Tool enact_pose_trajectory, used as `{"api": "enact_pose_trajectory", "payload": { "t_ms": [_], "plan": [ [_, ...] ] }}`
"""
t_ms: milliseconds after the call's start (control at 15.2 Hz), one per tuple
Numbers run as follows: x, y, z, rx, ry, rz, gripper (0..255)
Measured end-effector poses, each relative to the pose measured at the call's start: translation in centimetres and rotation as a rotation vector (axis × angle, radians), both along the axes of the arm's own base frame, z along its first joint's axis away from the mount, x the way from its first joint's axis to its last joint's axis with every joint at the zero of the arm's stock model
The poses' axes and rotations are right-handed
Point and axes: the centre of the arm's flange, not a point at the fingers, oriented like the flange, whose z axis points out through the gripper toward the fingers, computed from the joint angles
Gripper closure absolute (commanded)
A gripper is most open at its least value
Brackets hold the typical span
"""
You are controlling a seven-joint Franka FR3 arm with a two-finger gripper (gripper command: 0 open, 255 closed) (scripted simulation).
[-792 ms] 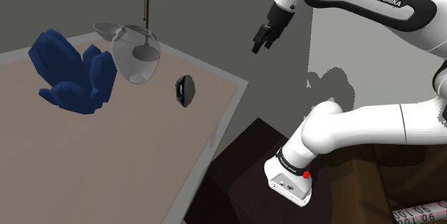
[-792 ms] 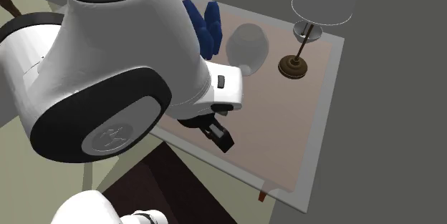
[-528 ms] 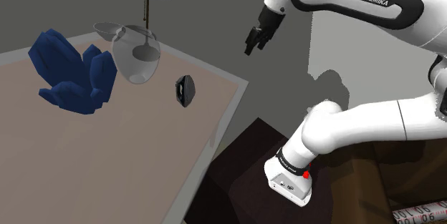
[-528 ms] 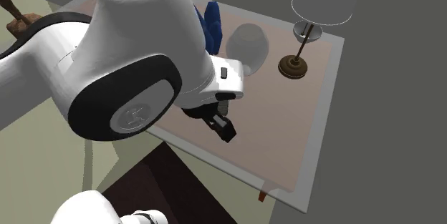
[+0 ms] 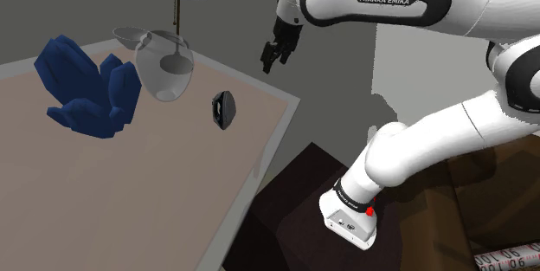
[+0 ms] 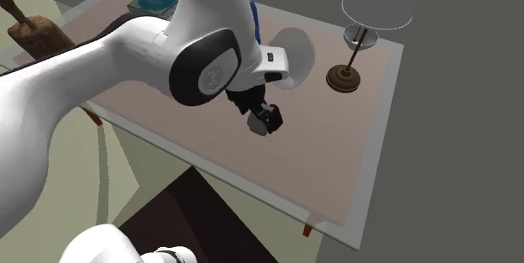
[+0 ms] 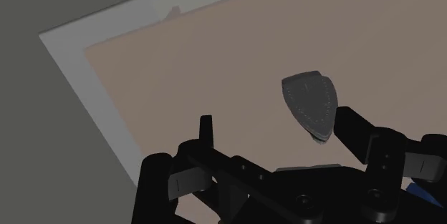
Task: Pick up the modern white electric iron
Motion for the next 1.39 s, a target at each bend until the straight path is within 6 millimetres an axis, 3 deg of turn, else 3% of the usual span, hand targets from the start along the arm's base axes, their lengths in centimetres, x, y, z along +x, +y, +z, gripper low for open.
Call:
{"api": "enact_pose_trajectory", "payload": {
  "t_ms": [924,1056,1386],
  "plan": [
    [12.4,10.8,-11.2,-0.106,0.063,0.119,0],
    [13.3,11.6,-12.3,-0.114,0.069,0.128,0],
    [13.5,11.8,-15.0,-0.117,0.07,0.131,0]
  ]
}}
